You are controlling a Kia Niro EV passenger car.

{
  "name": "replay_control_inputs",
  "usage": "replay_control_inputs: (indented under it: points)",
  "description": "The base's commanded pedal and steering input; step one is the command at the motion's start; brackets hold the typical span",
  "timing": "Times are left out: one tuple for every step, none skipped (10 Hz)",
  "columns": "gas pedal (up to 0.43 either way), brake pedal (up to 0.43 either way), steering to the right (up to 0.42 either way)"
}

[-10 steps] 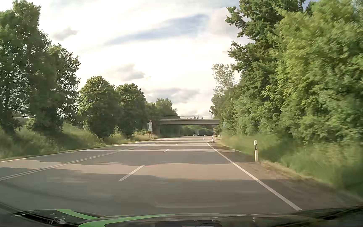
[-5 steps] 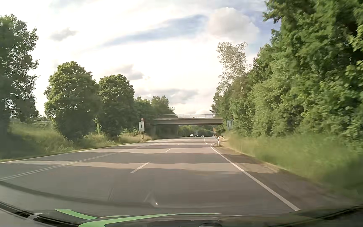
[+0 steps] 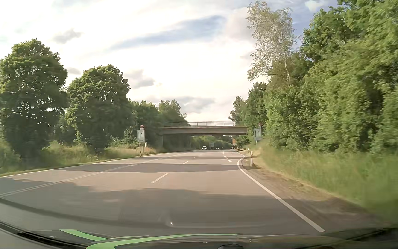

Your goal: Follow the waypoints while adhering to traffic rules and regulations

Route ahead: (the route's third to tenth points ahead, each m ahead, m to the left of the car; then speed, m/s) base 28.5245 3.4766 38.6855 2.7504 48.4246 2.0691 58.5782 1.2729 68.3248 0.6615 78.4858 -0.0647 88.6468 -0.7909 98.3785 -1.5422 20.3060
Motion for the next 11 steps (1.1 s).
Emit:
replay_control_inputs:
  points:
    - [0.000,0.159,0.013]
    - [0.000,0.159,0.015]
    - [0.000,0.159,0.017]
    - [0.000,0.165,0.018]
    - [0.000,0.159,0.018]
    - [0.000,0.146,0.020]
    - [0.000,0.116,0.021]
    - [0.000,0.116,0.022]
    - [0.000,0.116,0.022]
    - [0.000,0.110,0.022]
    - [0.000,0.061,0.022]
